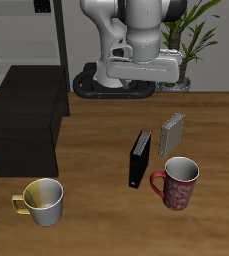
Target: Place the yellow book flat on top of the shelf
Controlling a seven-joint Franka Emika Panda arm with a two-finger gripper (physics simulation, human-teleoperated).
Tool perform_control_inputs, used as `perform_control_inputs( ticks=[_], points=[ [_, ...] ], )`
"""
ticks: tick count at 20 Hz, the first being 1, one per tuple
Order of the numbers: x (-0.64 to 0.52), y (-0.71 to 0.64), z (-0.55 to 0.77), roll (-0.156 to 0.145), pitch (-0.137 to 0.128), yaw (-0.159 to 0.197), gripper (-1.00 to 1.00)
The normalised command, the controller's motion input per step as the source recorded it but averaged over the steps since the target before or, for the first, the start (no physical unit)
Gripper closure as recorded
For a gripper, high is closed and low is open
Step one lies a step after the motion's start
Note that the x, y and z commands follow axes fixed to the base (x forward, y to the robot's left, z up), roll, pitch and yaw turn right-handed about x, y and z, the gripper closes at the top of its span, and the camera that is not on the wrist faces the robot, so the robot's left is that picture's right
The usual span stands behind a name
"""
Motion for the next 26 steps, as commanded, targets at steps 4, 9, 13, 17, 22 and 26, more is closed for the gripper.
perform_control_inputs(
  ticks=[4, 9, 13, 17, 22, 26],
  points=[
    [-0.06, 0.20, -0.17, -0.013, 0.010, -0.062, -1.00],
    [-0.10, 0.30, -0.20, 0.013, -0.049, -0.061, -1.00],
    [-0.09, 0.36, -0.25, -0.013, -0.036, -0.014, -1.00],
    [-0.06, 0.33, -0.27, -0.029, -0.017, -0.020, -1.00],
    [-0.04, 0.20, -0.19, -0.011, -0.013, -0.020, -1.00],
    [-0.05, 0.26, -0.09, 0.022, -0.015, -0.034, -1.00]
  ],
)
